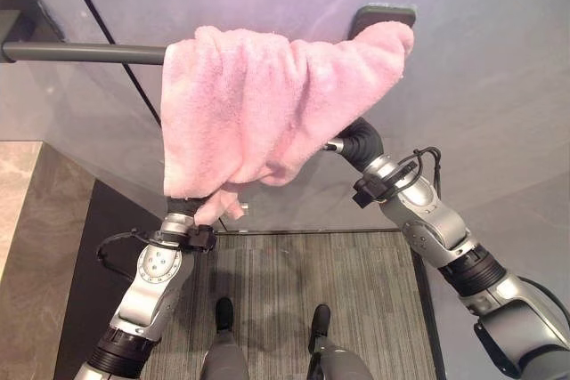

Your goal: Put brush and paste in cup on sink, flatten towel.

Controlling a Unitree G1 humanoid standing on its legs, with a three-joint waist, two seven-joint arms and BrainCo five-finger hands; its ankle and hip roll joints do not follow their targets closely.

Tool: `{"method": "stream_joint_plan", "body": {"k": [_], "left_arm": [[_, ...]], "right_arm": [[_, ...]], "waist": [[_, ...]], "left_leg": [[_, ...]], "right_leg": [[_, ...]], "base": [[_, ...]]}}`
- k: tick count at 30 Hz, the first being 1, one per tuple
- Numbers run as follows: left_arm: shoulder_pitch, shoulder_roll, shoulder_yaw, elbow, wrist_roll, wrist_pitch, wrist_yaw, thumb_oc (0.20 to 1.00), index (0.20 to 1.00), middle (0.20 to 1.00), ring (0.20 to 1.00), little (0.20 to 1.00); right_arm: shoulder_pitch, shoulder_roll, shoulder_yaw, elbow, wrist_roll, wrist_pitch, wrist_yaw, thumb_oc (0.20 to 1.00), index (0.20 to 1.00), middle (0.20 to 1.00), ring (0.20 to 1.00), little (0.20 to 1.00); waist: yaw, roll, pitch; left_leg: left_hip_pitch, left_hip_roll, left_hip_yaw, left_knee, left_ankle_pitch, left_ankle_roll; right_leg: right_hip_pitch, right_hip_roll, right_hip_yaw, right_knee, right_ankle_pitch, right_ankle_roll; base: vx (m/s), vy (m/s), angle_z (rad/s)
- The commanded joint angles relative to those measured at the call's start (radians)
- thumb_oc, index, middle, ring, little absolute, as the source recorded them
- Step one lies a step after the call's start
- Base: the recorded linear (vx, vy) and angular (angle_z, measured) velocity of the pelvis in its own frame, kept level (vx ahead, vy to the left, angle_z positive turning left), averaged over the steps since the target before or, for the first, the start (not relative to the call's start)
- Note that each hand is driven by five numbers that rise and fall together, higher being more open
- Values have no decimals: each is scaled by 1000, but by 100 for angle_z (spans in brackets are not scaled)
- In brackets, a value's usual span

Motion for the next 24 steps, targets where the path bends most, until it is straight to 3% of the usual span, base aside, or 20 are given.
{"method": "stream_joint_plan", "body": {"k": [1, 12, 24], "left_arm": [[-14, 31, 25, 11, 22, -35, -5, 200, 200, 200, 200, 200], [34, 38, 69, -45, 41, -12, -40, 200, 200, 200, 200, 200], [-4, 57, 107, -245, 18, -53, -48, 200, 200, 200, 200, 200]], "right_arm": [[-35, 68, -74, -62, -39, -87, -33, 200, 200, 200, 200, 200], [160, 24, -161, -323, -152, -80, 13, 200, 200, 200, 200, 200], [187, -2, -162, -521, -89, -101, 85, 200, 200, 200, 200, 200]], "waist": [[13, -55, -47], [-26, -52, -80], [-47, -69, -97]], "left_leg": [[37, -15, 22, 1, -20, 19], [62, -16, 18, 1, -26, 16], [60, -33, 26, 1, -36, 23]], "right_leg": [[57, -117, -11, -2, 53, 104], [99, -126, -31, -1, 51, 108], [92, -146, -29, 6, 77, 118]], "base": [[0, 0, 0], [1, 3, 2], [-16, 19, 2]]}}
